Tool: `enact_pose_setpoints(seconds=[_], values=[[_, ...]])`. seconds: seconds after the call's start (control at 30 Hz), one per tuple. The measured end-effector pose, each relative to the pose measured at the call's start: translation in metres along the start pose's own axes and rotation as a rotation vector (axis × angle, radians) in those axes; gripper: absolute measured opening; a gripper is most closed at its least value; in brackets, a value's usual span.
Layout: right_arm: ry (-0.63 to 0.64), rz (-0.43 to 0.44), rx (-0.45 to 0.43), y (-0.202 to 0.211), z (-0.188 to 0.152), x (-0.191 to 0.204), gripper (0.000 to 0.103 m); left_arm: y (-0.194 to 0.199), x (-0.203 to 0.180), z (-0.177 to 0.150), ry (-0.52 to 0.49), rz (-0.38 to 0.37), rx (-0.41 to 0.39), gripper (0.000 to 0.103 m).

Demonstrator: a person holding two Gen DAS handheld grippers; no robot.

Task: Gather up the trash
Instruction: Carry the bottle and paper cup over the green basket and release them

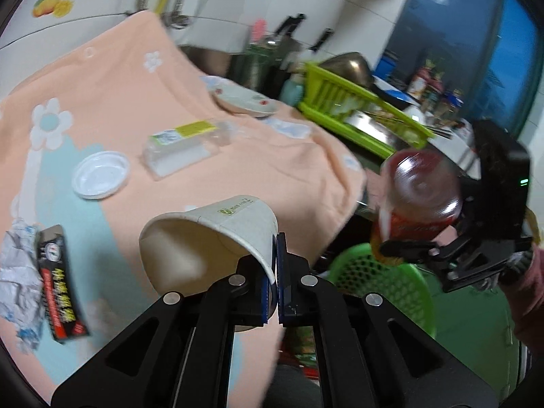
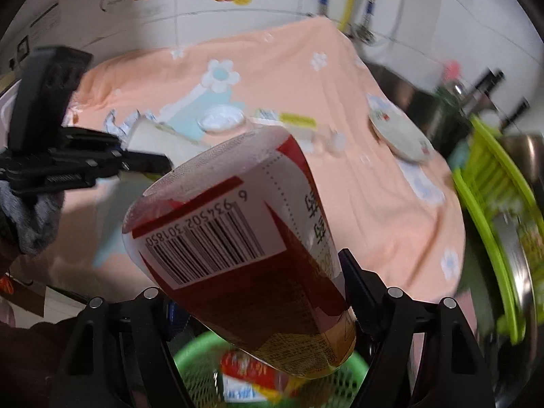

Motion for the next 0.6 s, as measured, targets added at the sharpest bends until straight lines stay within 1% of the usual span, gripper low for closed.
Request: enact_pose_setpoints(seconds=[0.17,0.3,0.47,0.53,0.6], values=[[-0.125,-0.014,0.089,-0.012,-0.055,-0.020,0.074,-0.010,-0.044,-0.012,-0.061,-0.069,0.024,0.002],[-0.245,0.011,0.150,-0.025,-0.099,-0.032,0.074,-0.020,-0.075,-0.023,-0.111,-0.116,0.053,0.002],[-0.385,0.088,0.207,-0.042,-0.149,-0.036,0.074,-0.034,-0.108,-0.040,-0.161,-0.159,0.103,0.002],[-0.443,0.113,0.219,-0.046,-0.166,-0.038,0.075,-0.040,-0.119,-0.047,-0.180,-0.170,0.122,0.002],[-0.498,0.136,0.211,-0.047,-0.182,-0.042,0.074,-0.048,-0.131,-0.054,-0.198,-0.183,0.148,0.002]])
Point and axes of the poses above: each gripper's, at about its wrist camera, not at the fingertips, and y roughly against the way its jaws point, x to its left, z to its top, the point moved 6 cm from there along -y, roughly the way its jaws point, and after that the axes turned 10 degrees about x, right-handed, at the moved point
